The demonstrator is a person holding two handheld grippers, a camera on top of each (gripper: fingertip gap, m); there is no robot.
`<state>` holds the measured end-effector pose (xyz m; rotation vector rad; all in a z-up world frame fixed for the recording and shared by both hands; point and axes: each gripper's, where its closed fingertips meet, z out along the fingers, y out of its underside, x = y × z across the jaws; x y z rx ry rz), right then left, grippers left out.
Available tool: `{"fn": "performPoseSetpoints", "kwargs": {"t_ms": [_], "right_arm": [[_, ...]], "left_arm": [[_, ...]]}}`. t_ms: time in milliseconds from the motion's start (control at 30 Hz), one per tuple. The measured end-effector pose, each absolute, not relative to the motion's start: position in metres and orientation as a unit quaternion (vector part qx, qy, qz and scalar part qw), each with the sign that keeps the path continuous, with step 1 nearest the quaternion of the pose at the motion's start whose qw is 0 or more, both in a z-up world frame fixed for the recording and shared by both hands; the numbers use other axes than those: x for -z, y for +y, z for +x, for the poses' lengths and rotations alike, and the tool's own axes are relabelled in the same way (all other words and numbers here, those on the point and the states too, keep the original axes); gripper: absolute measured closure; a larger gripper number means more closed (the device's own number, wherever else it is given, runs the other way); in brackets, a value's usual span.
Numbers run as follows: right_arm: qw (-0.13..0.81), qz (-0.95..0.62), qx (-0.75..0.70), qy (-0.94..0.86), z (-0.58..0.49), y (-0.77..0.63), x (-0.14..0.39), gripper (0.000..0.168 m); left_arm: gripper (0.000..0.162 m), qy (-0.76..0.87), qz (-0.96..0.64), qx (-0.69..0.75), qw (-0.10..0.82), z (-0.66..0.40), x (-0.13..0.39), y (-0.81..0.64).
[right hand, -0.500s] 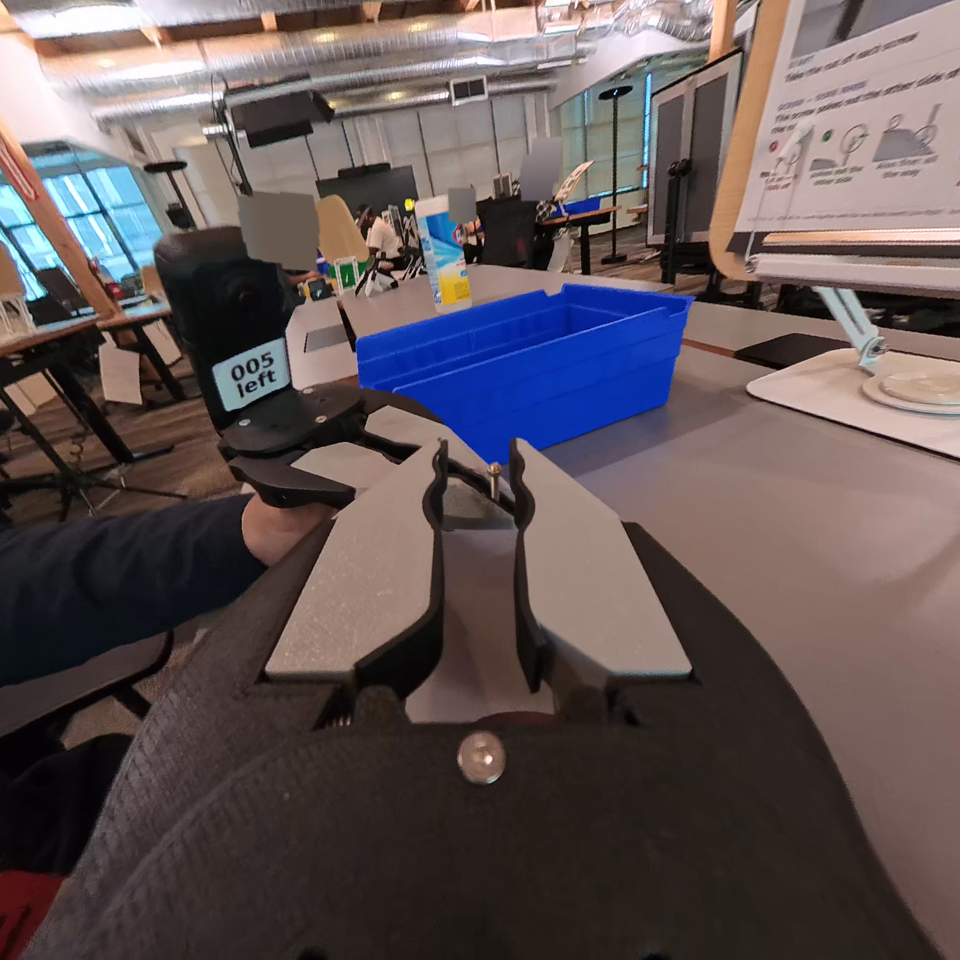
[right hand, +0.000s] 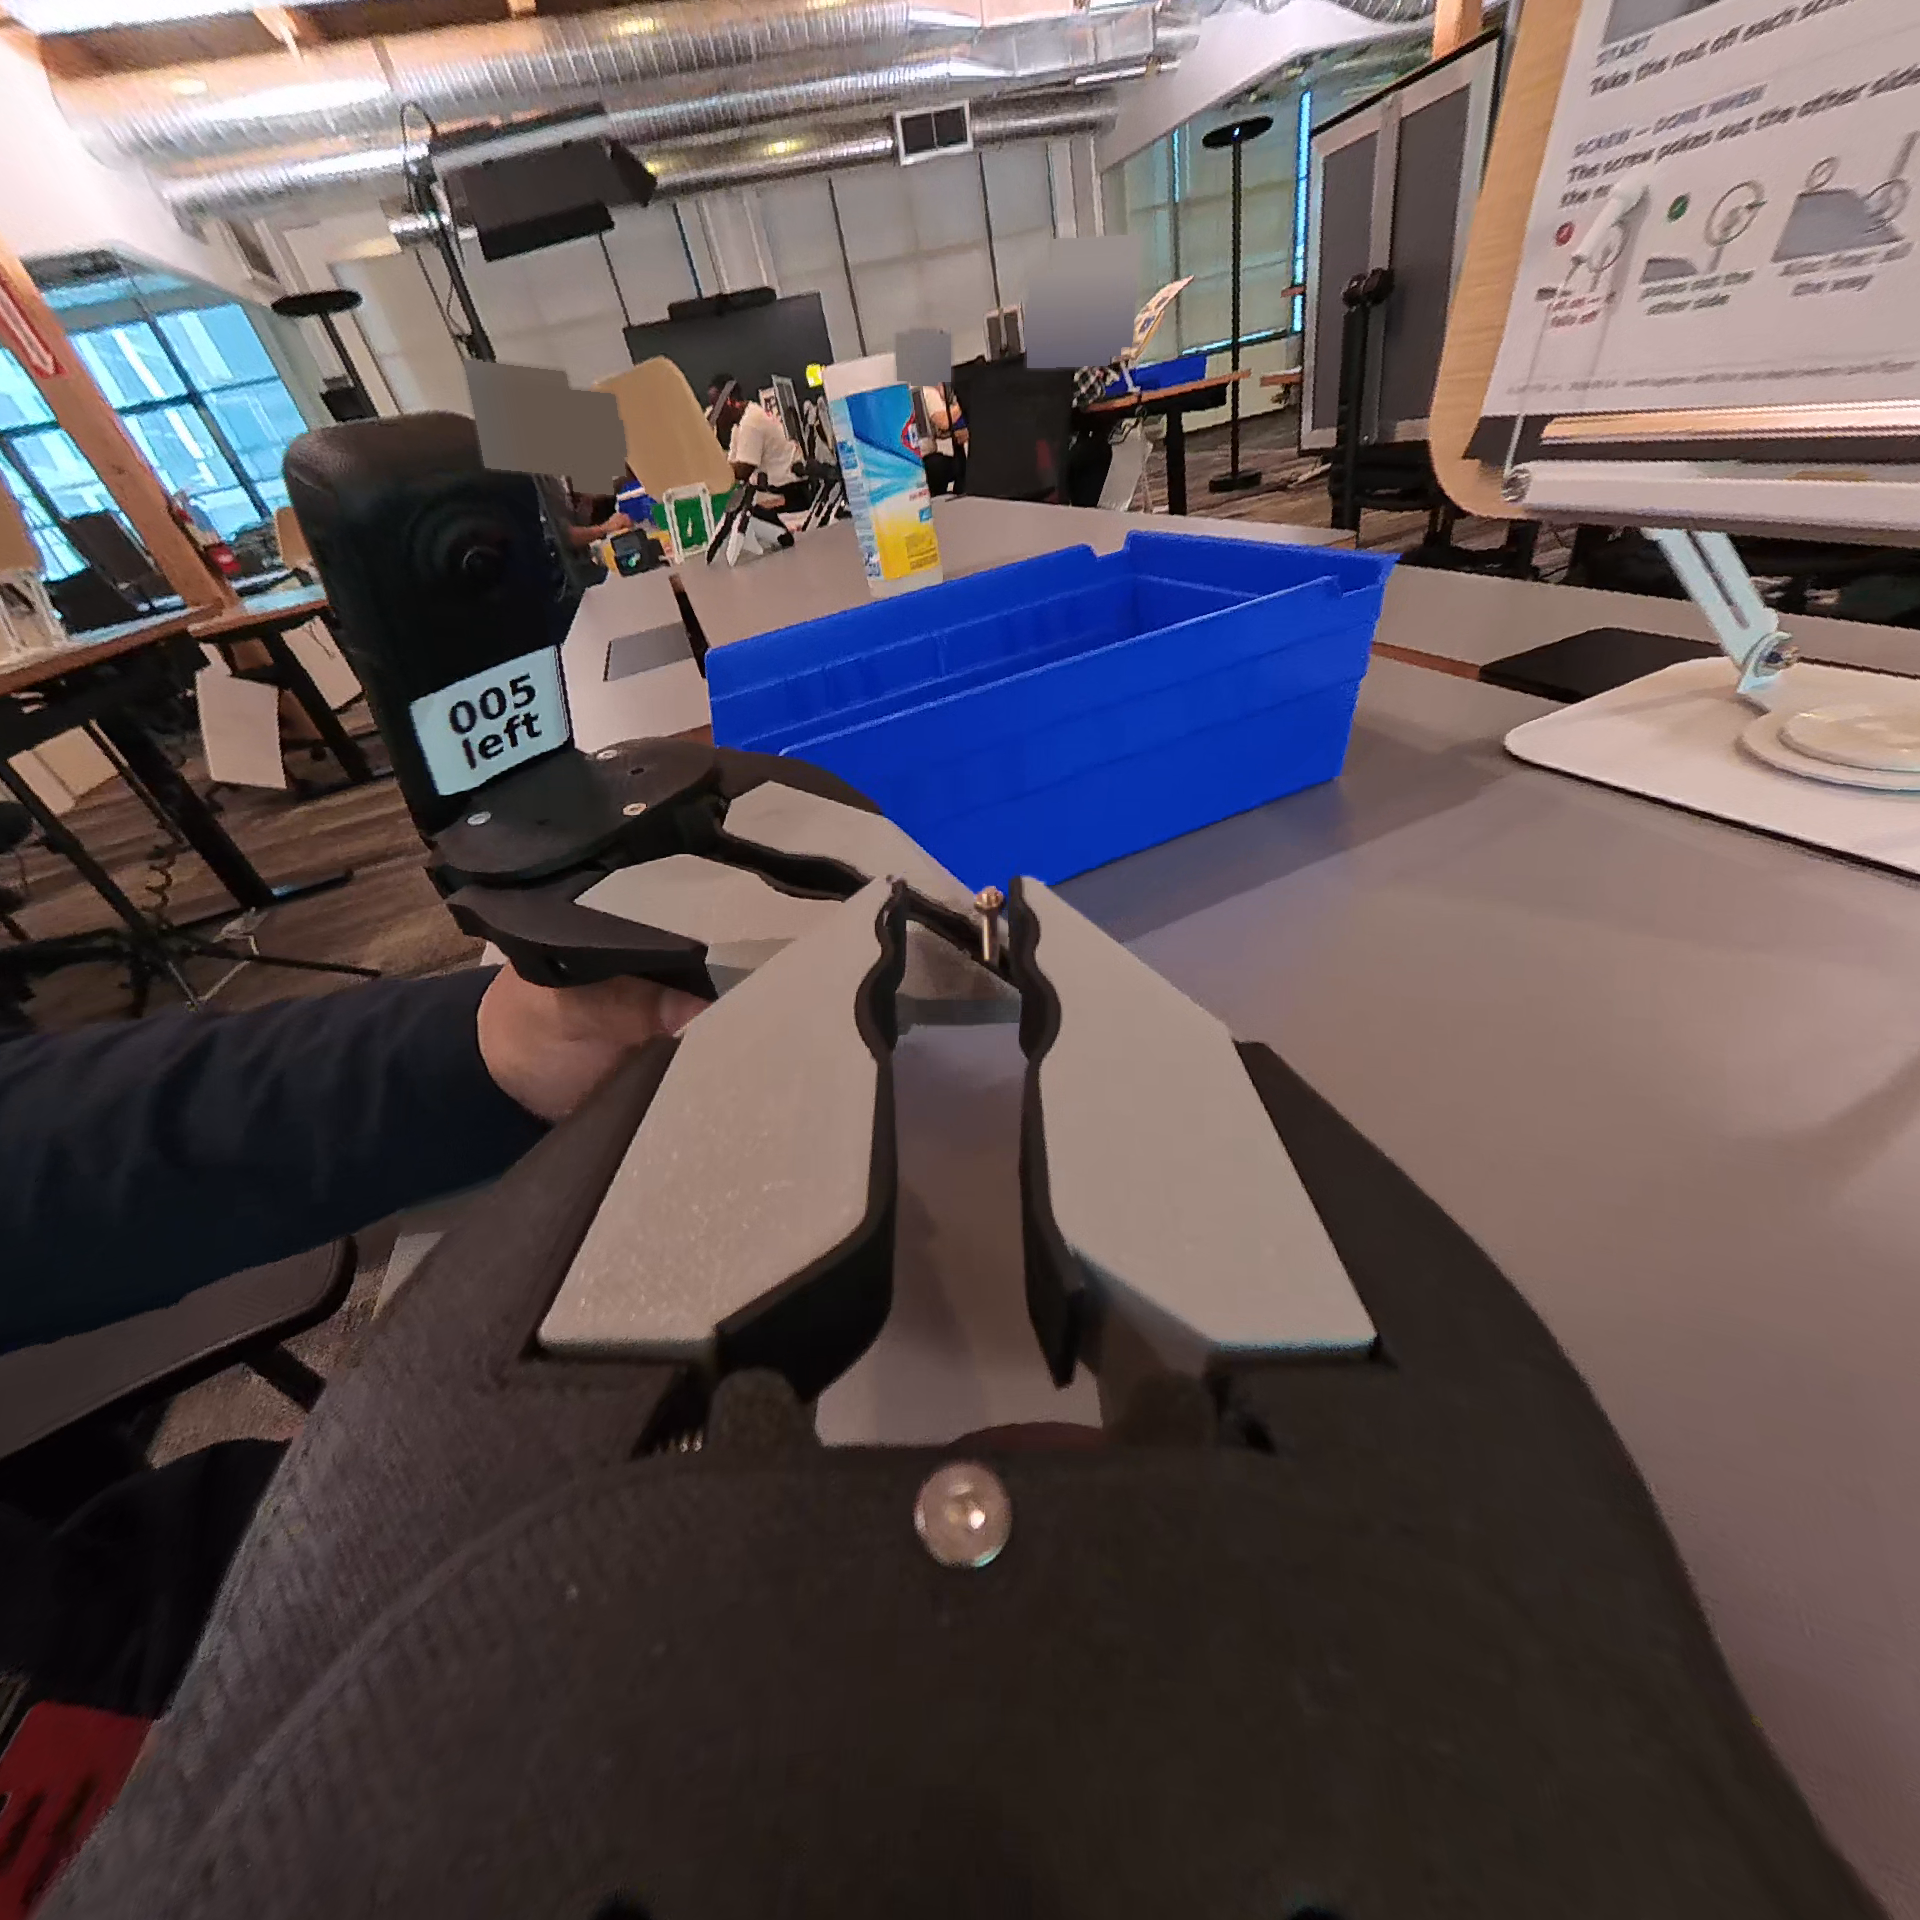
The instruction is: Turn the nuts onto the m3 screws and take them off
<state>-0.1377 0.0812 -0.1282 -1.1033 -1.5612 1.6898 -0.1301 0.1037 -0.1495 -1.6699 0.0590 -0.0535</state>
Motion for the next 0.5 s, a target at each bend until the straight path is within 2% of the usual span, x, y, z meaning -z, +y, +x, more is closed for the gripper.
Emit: {"fn": "performPoseSetpoints", "kwargs": {"t_ms": [267, 500], "right_arm": [[0.287, -0.411, -0.637, -0.586, -0.143, 0.077, 0.129, 0.147], [0.31, -0.418, -0.654, -0.55, -0.135, 0.099, 0.115, 0.157]], "left_arm": [[0.162, 0.05, -0.741, 0.02, 0.669, -0.121, 0.15, 0.105], [0.161, 0.003, -0.743, -0.013, 0.669, -0.143, 0.15, 0.104]]}}
